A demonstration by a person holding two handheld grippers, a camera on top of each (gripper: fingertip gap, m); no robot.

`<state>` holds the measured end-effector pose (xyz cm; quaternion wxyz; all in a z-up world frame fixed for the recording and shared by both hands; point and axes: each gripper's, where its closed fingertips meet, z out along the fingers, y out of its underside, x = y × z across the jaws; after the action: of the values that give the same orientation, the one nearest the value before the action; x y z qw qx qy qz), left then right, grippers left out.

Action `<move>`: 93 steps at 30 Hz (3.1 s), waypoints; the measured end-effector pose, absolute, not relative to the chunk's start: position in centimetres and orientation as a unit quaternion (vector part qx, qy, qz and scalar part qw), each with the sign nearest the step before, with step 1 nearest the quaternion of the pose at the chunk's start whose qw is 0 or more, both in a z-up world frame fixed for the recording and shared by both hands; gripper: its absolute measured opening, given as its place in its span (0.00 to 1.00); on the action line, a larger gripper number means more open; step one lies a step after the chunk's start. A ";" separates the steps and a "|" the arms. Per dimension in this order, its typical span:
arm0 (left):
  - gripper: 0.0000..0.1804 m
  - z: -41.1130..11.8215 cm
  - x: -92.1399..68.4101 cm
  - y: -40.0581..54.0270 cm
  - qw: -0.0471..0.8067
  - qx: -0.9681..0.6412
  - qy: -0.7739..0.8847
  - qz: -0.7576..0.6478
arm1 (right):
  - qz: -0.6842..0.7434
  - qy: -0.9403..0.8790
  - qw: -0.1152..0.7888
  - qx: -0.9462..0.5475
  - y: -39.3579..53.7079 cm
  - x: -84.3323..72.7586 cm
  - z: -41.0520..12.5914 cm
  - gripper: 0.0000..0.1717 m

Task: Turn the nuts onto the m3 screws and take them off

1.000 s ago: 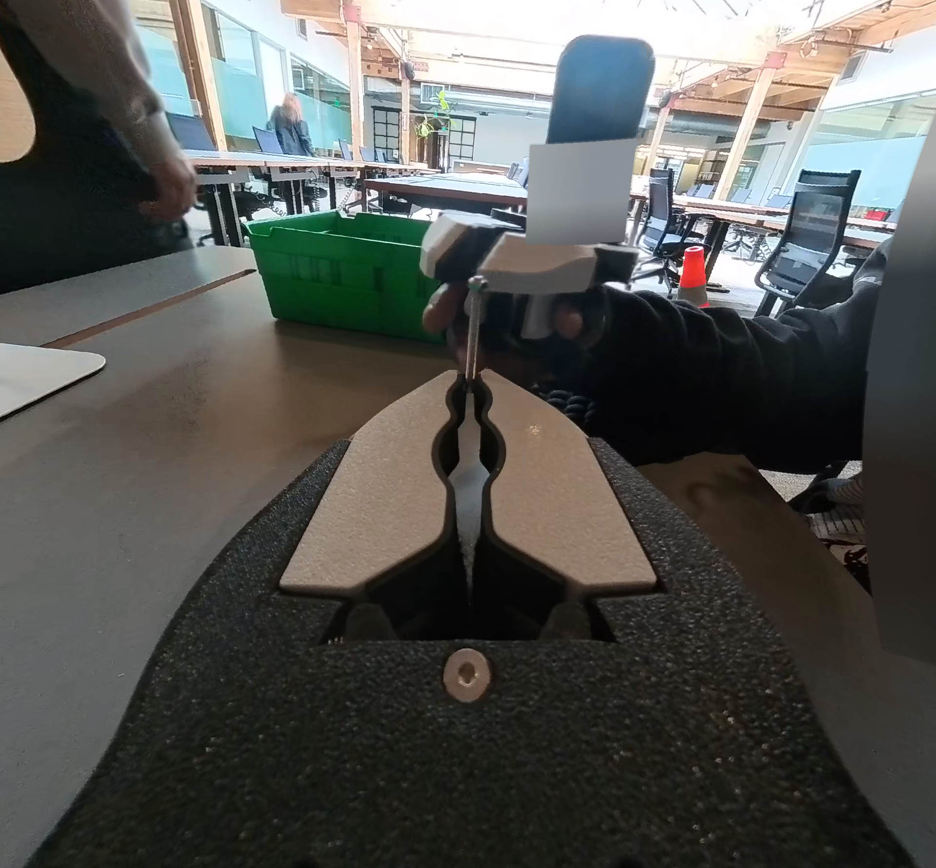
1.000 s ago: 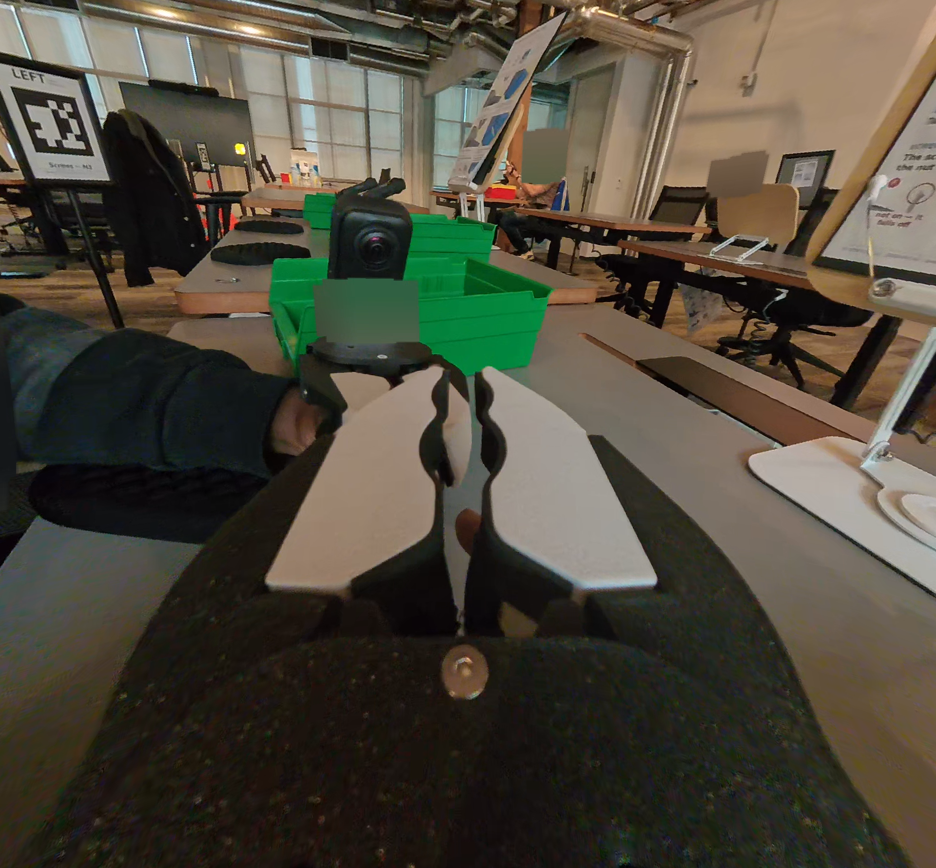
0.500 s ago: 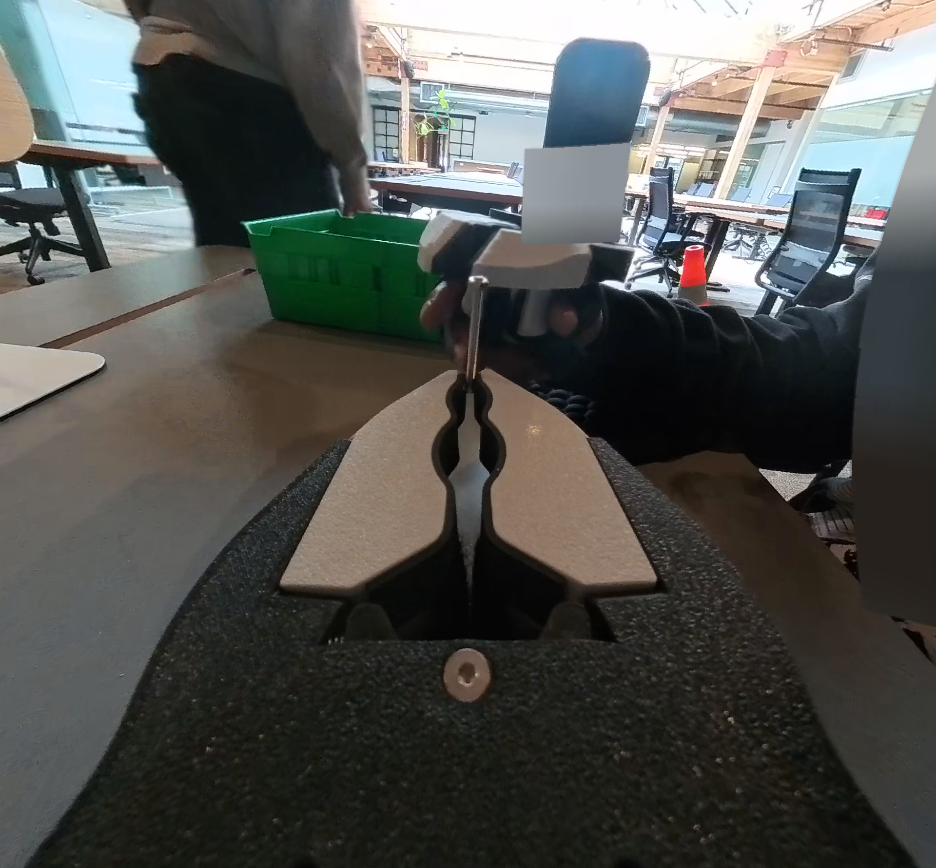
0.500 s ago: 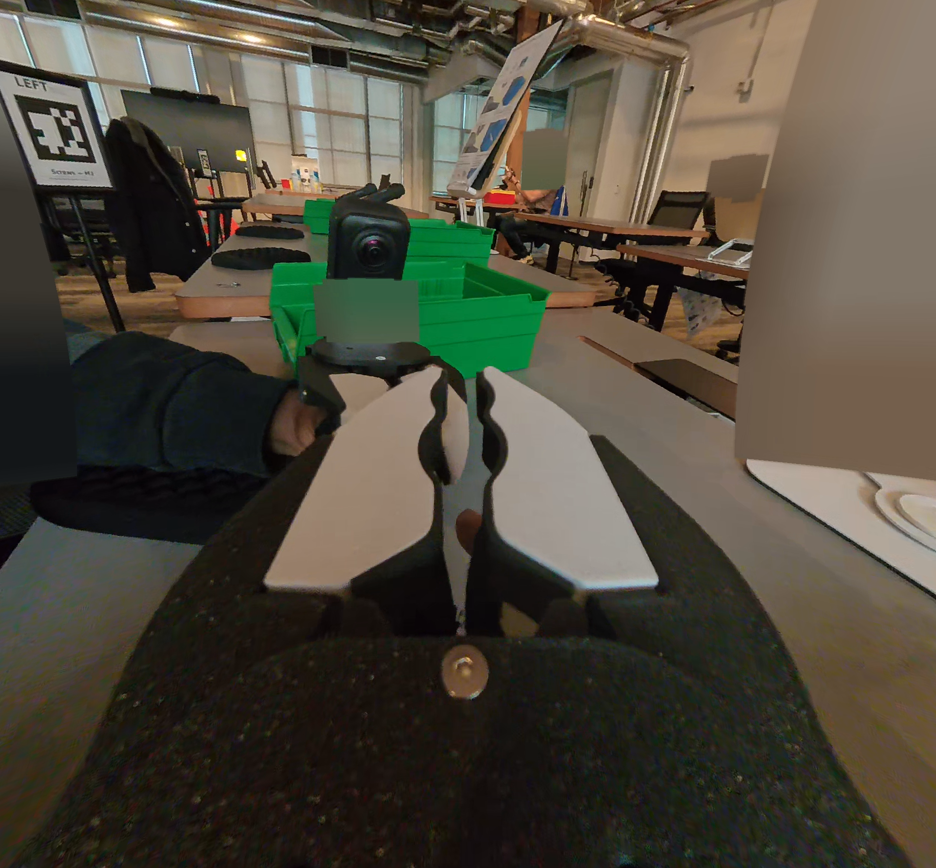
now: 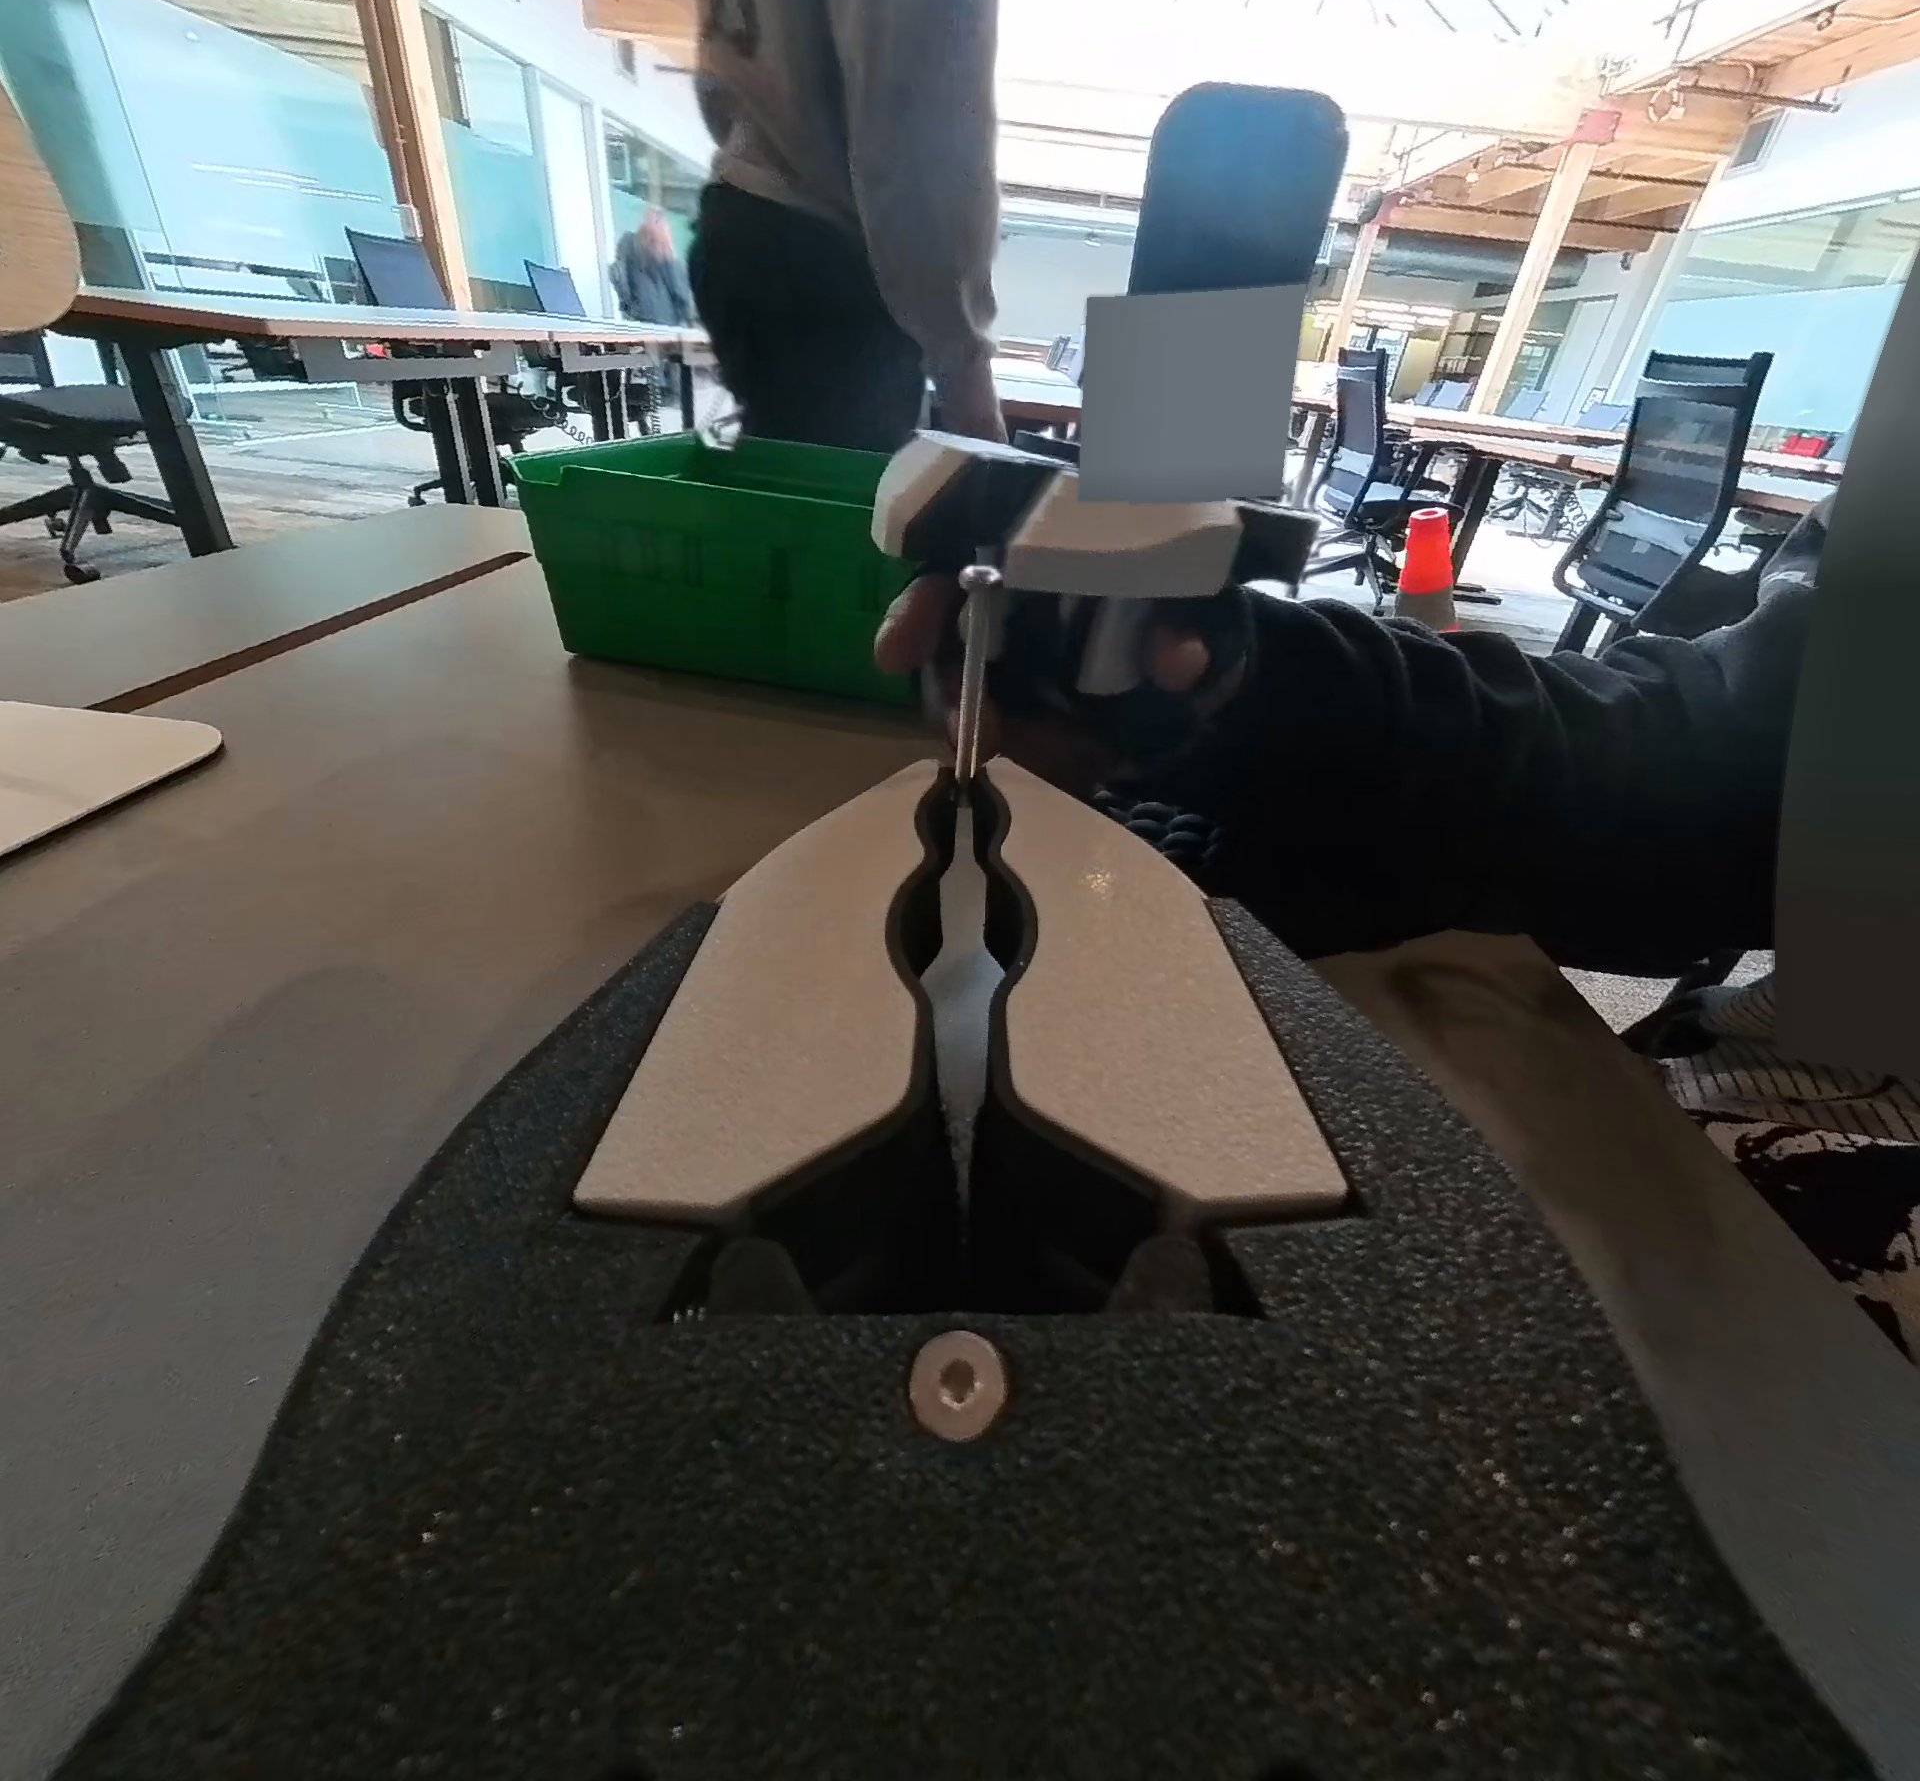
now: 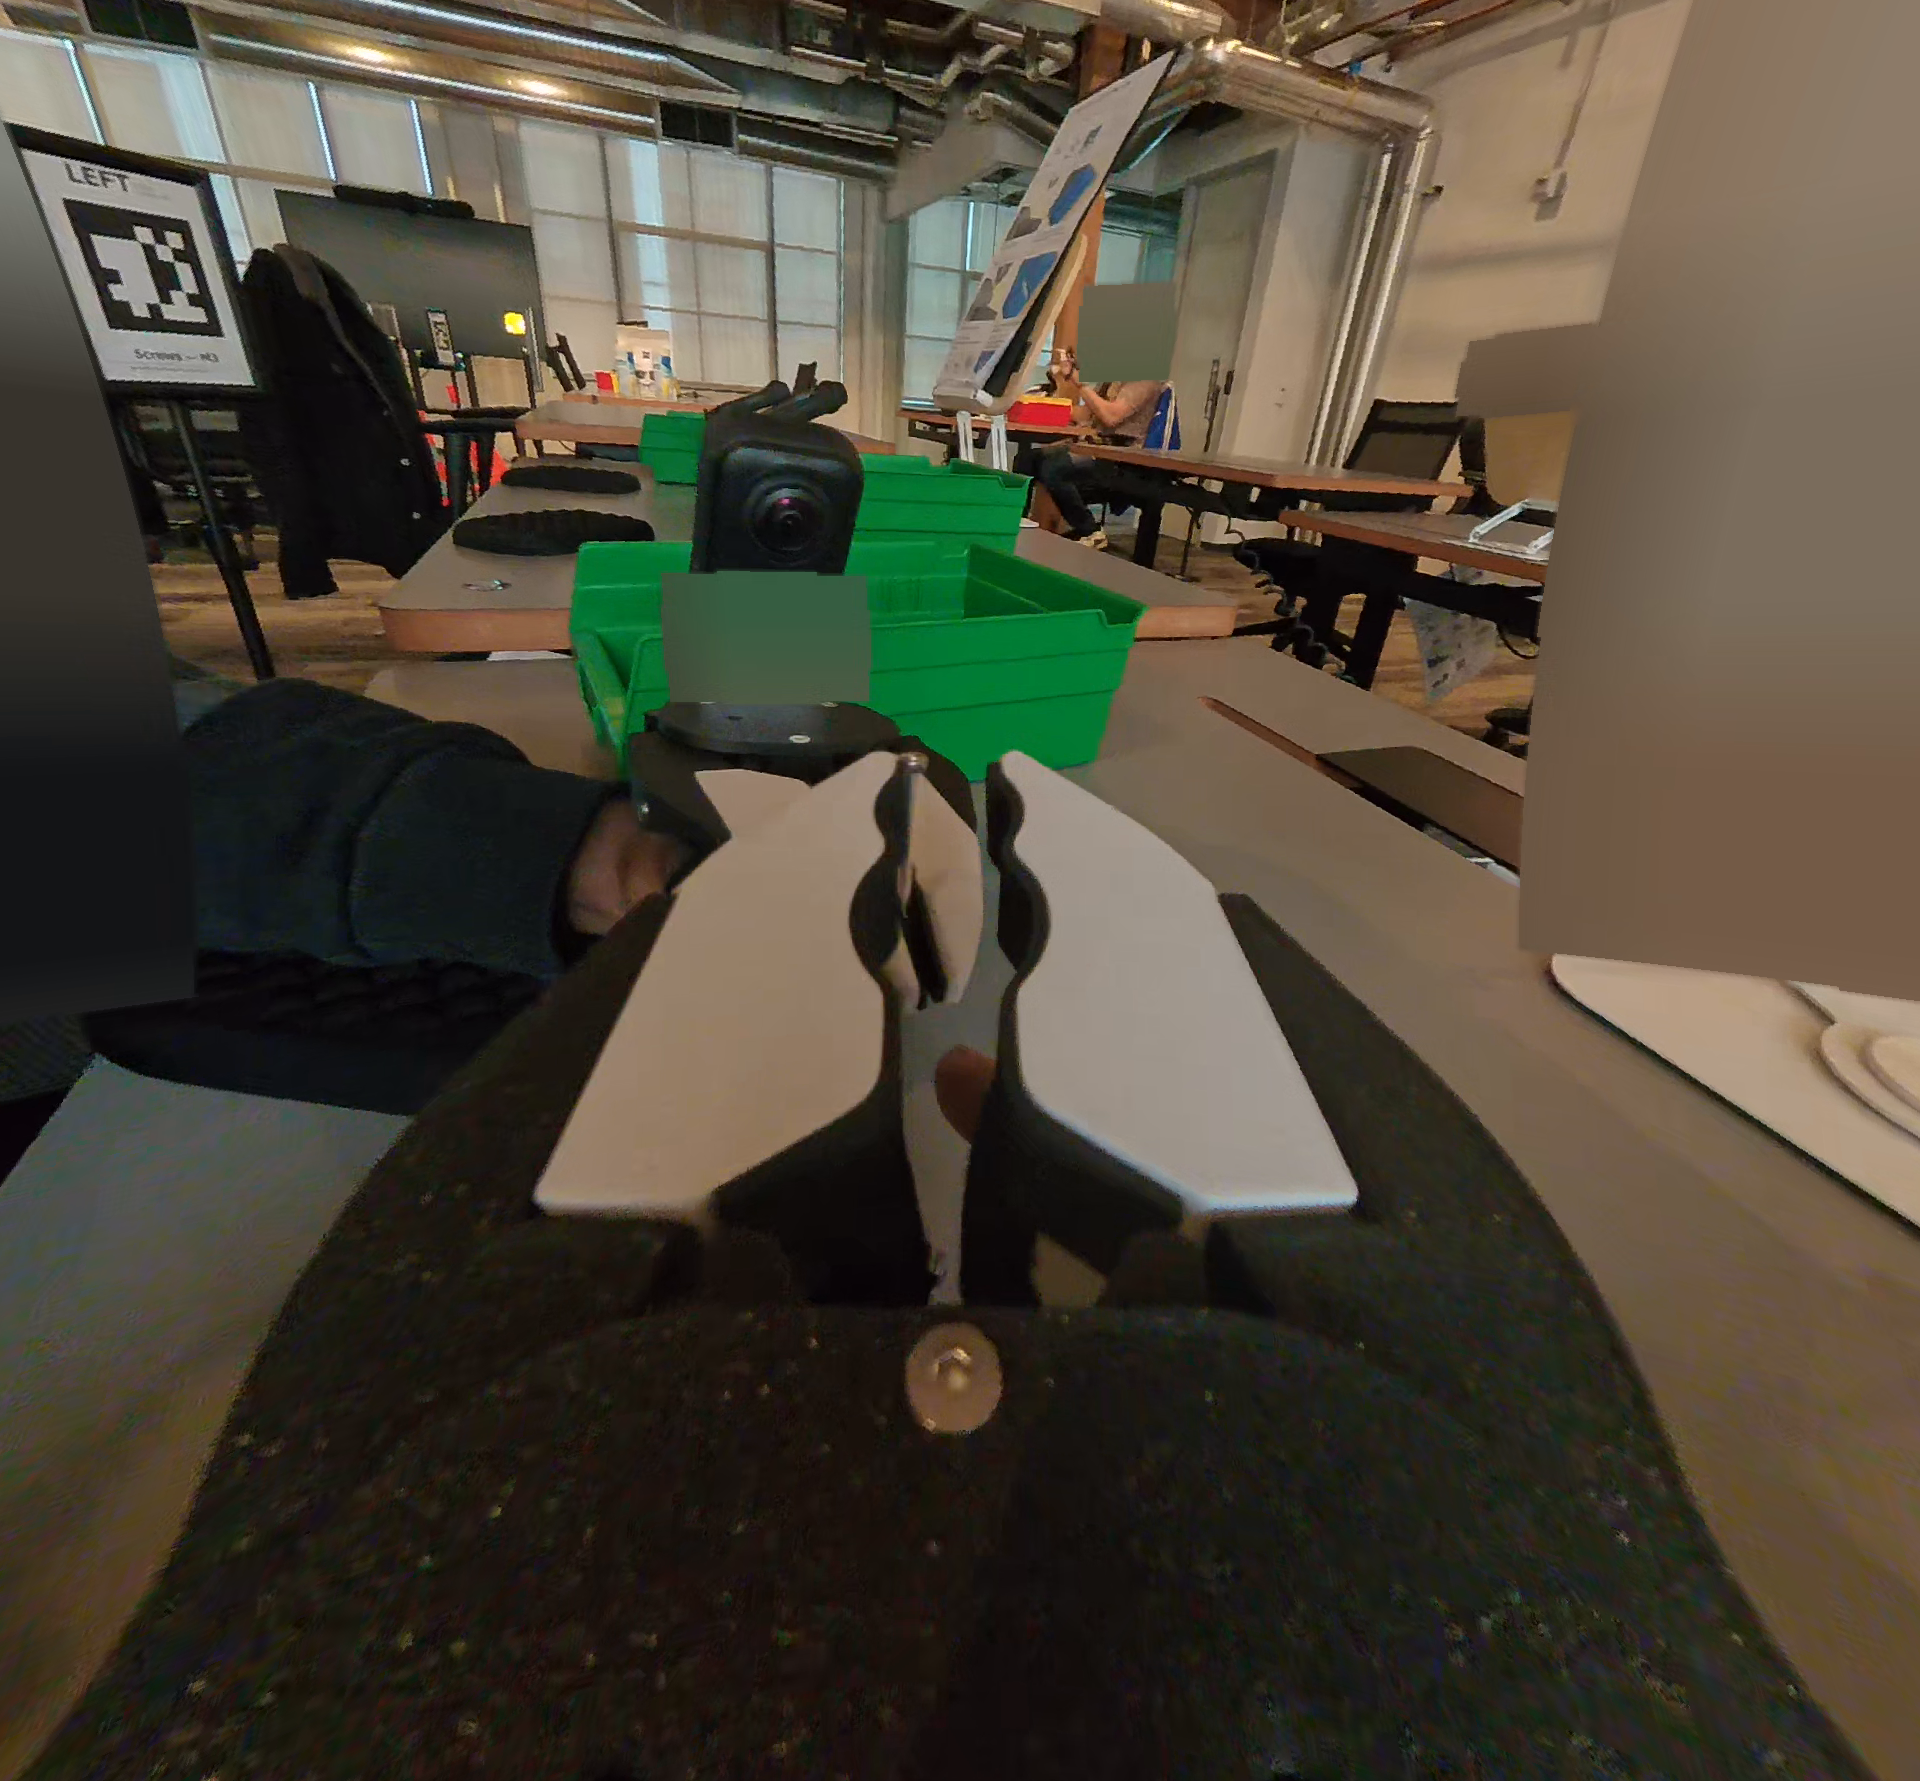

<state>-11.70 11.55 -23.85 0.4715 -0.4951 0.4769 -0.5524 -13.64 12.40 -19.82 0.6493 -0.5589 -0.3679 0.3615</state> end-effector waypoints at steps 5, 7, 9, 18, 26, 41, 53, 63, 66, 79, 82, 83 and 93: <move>0.01 -23.9 -11.7 11.5 0.471 -0.495 0.480 -0.551 | 0.358 -0.377 0.644 -0.562 12.3 -14.3 -20.1 0.11; 0.01 -23.9 -11.7 11.5 0.471 -0.495 0.479 -0.551 | 0.349 -0.373 0.645 -0.568 12.6 -14.0 -20.3 0.07; 0.01 -23.9 -11.7 11.5 0.471 -0.495 0.478 -0.552 | 0.349 -0.365 0.648 -0.571 12.8 -13.6 -20.2 0.05; 0.01 -23.9 -11.7 11.5 0.472 -0.496 0.478 -0.551 | 0.350 -0.375 0.646 -0.566 12.5 -14.0 -20.2 0.10; 0.01 -23.9 -11.7 11.4 0.471 -0.494 0.481 -0.551 | 0.347 -0.371 0.647 -0.569 12.7 -13.9 -20.1 0.05; 0.01 -23.9 -11.7 11.4 0.472 -0.495 0.481 -0.549 | 0.346 -0.367 0.649 -0.570 12.7 -13.4 -20.1 0.05; 0.01 -24.0 -11.7 11.4 0.472 -0.495 0.482 -0.548 | 0.345 -0.369 0.648 -0.570 12.7 -13.3 -20.1 0.05; 0.01 -24.0 -11.6 11.4 0.471 -0.494 0.483 -0.548 | 0.346 -0.368 0.650 -0.568 12.7 -13.5 -20.0 0.05; 0.01 -24.0 -11.6 11.4 0.471 -0.495 0.483 -0.548 | 0.349 -0.365 0.653 -0.565 12.7 -13.2 -19.8 0.05; 0.01 -24.0 -11.6 11.4 0.471 -0.495 0.484 -0.547 | 0.348 -0.372 0.651 -0.563 12.5 -13.6 -19.9 0.08; 0.01 -24.0 -11.6 11.4 0.471 -0.494 0.484 -0.547 | 0.347 -0.380 0.648 -0.561 12.3 -14.1 -20.0 0.10; 0.01 -24.0 -11.6 11.3 0.471 -0.494 0.484 -0.547 | 0.343 -0.380 0.648 -0.564 12.4 -14.1 -20.1 0.10; 0.01 -24.0 -11.6 11.4 0.471 -0.495 0.484 -0.547 | 0.351 -0.377 0.648 -0.561 12.3 -14.0 -19.9 0.09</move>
<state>-11.61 11.39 -23.98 0.4707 -0.4947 0.4838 -0.5474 -14.01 12.33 -19.91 0.6481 -0.5610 -0.3770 0.3510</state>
